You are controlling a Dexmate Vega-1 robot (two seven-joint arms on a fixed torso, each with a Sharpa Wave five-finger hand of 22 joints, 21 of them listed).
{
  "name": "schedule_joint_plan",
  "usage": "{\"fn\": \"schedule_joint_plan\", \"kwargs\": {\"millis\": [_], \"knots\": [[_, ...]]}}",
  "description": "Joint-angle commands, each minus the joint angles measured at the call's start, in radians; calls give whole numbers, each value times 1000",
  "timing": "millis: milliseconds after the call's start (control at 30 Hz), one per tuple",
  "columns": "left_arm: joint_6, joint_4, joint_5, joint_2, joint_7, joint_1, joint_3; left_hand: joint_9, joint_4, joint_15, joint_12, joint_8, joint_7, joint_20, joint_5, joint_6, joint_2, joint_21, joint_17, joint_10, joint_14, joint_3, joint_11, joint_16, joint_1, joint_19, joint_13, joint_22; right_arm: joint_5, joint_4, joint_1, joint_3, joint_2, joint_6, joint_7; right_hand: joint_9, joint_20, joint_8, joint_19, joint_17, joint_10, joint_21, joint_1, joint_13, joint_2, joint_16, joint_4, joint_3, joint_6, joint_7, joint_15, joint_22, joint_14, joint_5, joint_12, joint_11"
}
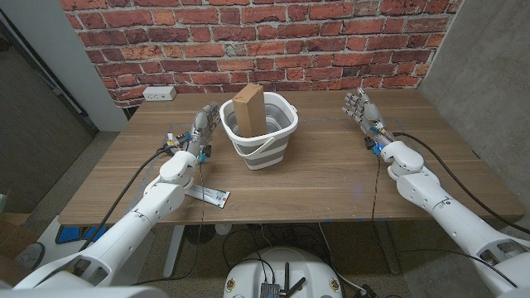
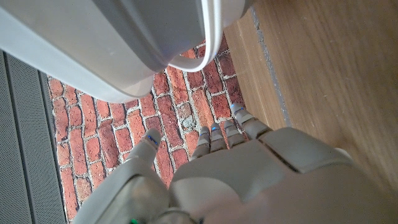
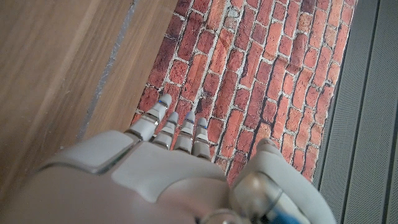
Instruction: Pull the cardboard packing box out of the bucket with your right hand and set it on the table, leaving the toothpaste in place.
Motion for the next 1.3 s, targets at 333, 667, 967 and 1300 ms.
{"fn": "schedule_joint_plan", "kwargs": {"millis": [333,667,967,1300], "knots": [[31,-38,5,19,28,14,-7,5,-12,2,3,6,-3,-42,3,16,55,4,2,11,7,6,0,2,8,11,5,3,-104,-70,-10,-15,-46,56,-23,4,-7,-6,1,-14,-9,1,19,2,-14,2,-15,5,-24,-8,6,4,3,3,-1,5],[24,-44,2,24,37,28,-19,5,-15,-1,4,6,-4,-42,2,20,54,3,2,16,10,8,-5,1,7,12,5,3,-176,-127,-2,-24,-79,48,-48,4,-4,-3,-9,-22,-13,-2,24,1,-27,1,-24,3,-25,-6,6,4,-1,2,-1,6],[9,-38,2,23,30,30,-23,5,-18,-4,3,7,-6,-42,2,26,54,3,2,21,15,11,-7,1,6,13,4,3,-252,-168,14,-41,-109,43,-57,4,-3,-1,-14,-29,-14,-3,30,1,-33,0,-33,4,-23,-3,10,4,-2,0,-1,5],[3,-38,-1,26,29,35,-29,5,-23,-6,4,8,-10,-44,2,35,54,3,2,29,25,14,-12,2,7,18,4,3,-308,-208,38,-53,-133,25,-52,4,13,-4,-31,-40,-32,-5,35,1,-39,1,-42,5,-39,-18,13,4,-3,-2,-5,-7]]}}
